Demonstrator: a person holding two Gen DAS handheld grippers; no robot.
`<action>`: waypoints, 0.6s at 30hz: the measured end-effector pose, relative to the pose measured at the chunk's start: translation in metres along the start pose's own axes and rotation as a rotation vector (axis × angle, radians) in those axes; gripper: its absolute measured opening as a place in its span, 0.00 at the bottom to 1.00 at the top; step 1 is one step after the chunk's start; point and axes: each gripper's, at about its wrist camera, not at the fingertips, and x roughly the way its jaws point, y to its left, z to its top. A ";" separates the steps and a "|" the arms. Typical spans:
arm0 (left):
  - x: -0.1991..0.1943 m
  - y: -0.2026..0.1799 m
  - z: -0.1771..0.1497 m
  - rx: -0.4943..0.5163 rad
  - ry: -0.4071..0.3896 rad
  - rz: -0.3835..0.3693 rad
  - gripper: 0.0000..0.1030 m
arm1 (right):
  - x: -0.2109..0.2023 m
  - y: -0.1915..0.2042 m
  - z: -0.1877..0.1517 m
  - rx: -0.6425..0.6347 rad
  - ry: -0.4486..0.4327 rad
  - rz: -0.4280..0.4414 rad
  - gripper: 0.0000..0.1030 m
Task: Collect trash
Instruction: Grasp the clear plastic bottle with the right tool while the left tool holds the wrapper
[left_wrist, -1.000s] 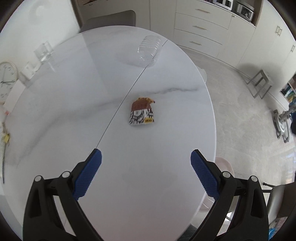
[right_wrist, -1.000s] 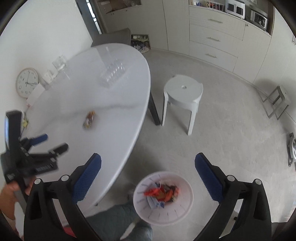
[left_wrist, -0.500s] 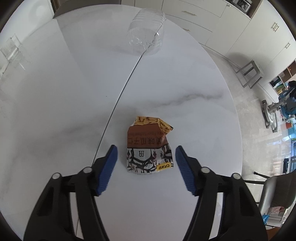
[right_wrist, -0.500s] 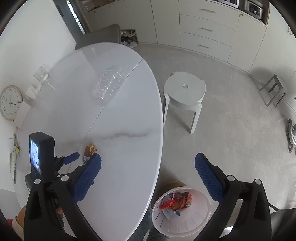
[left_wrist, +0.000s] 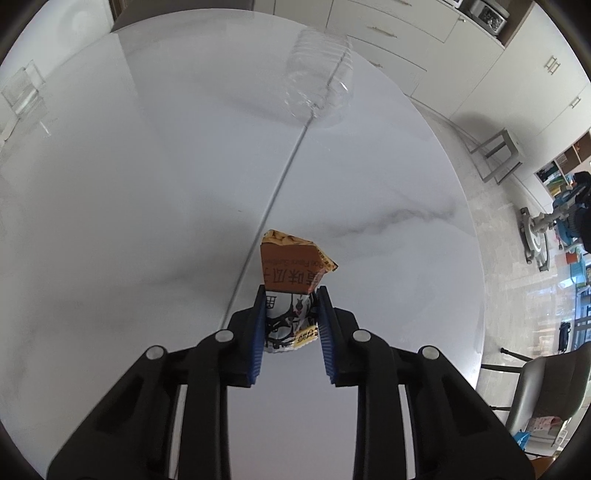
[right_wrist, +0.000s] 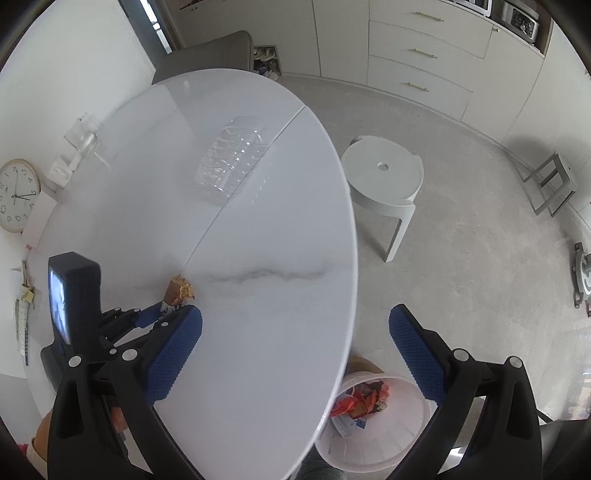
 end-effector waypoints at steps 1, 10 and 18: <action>-0.006 0.005 0.000 -0.007 -0.015 0.006 0.25 | 0.004 0.005 0.004 0.007 -0.002 0.002 0.98; -0.063 0.072 -0.022 -0.130 -0.127 0.107 0.25 | 0.057 0.054 0.069 0.228 -0.086 0.088 0.98; -0.072 0.120 -0.037 -0.187 -0.125 0.149 0.25 | 0.111 0.075 0.110 0.454 -0.191 -0.060 0.98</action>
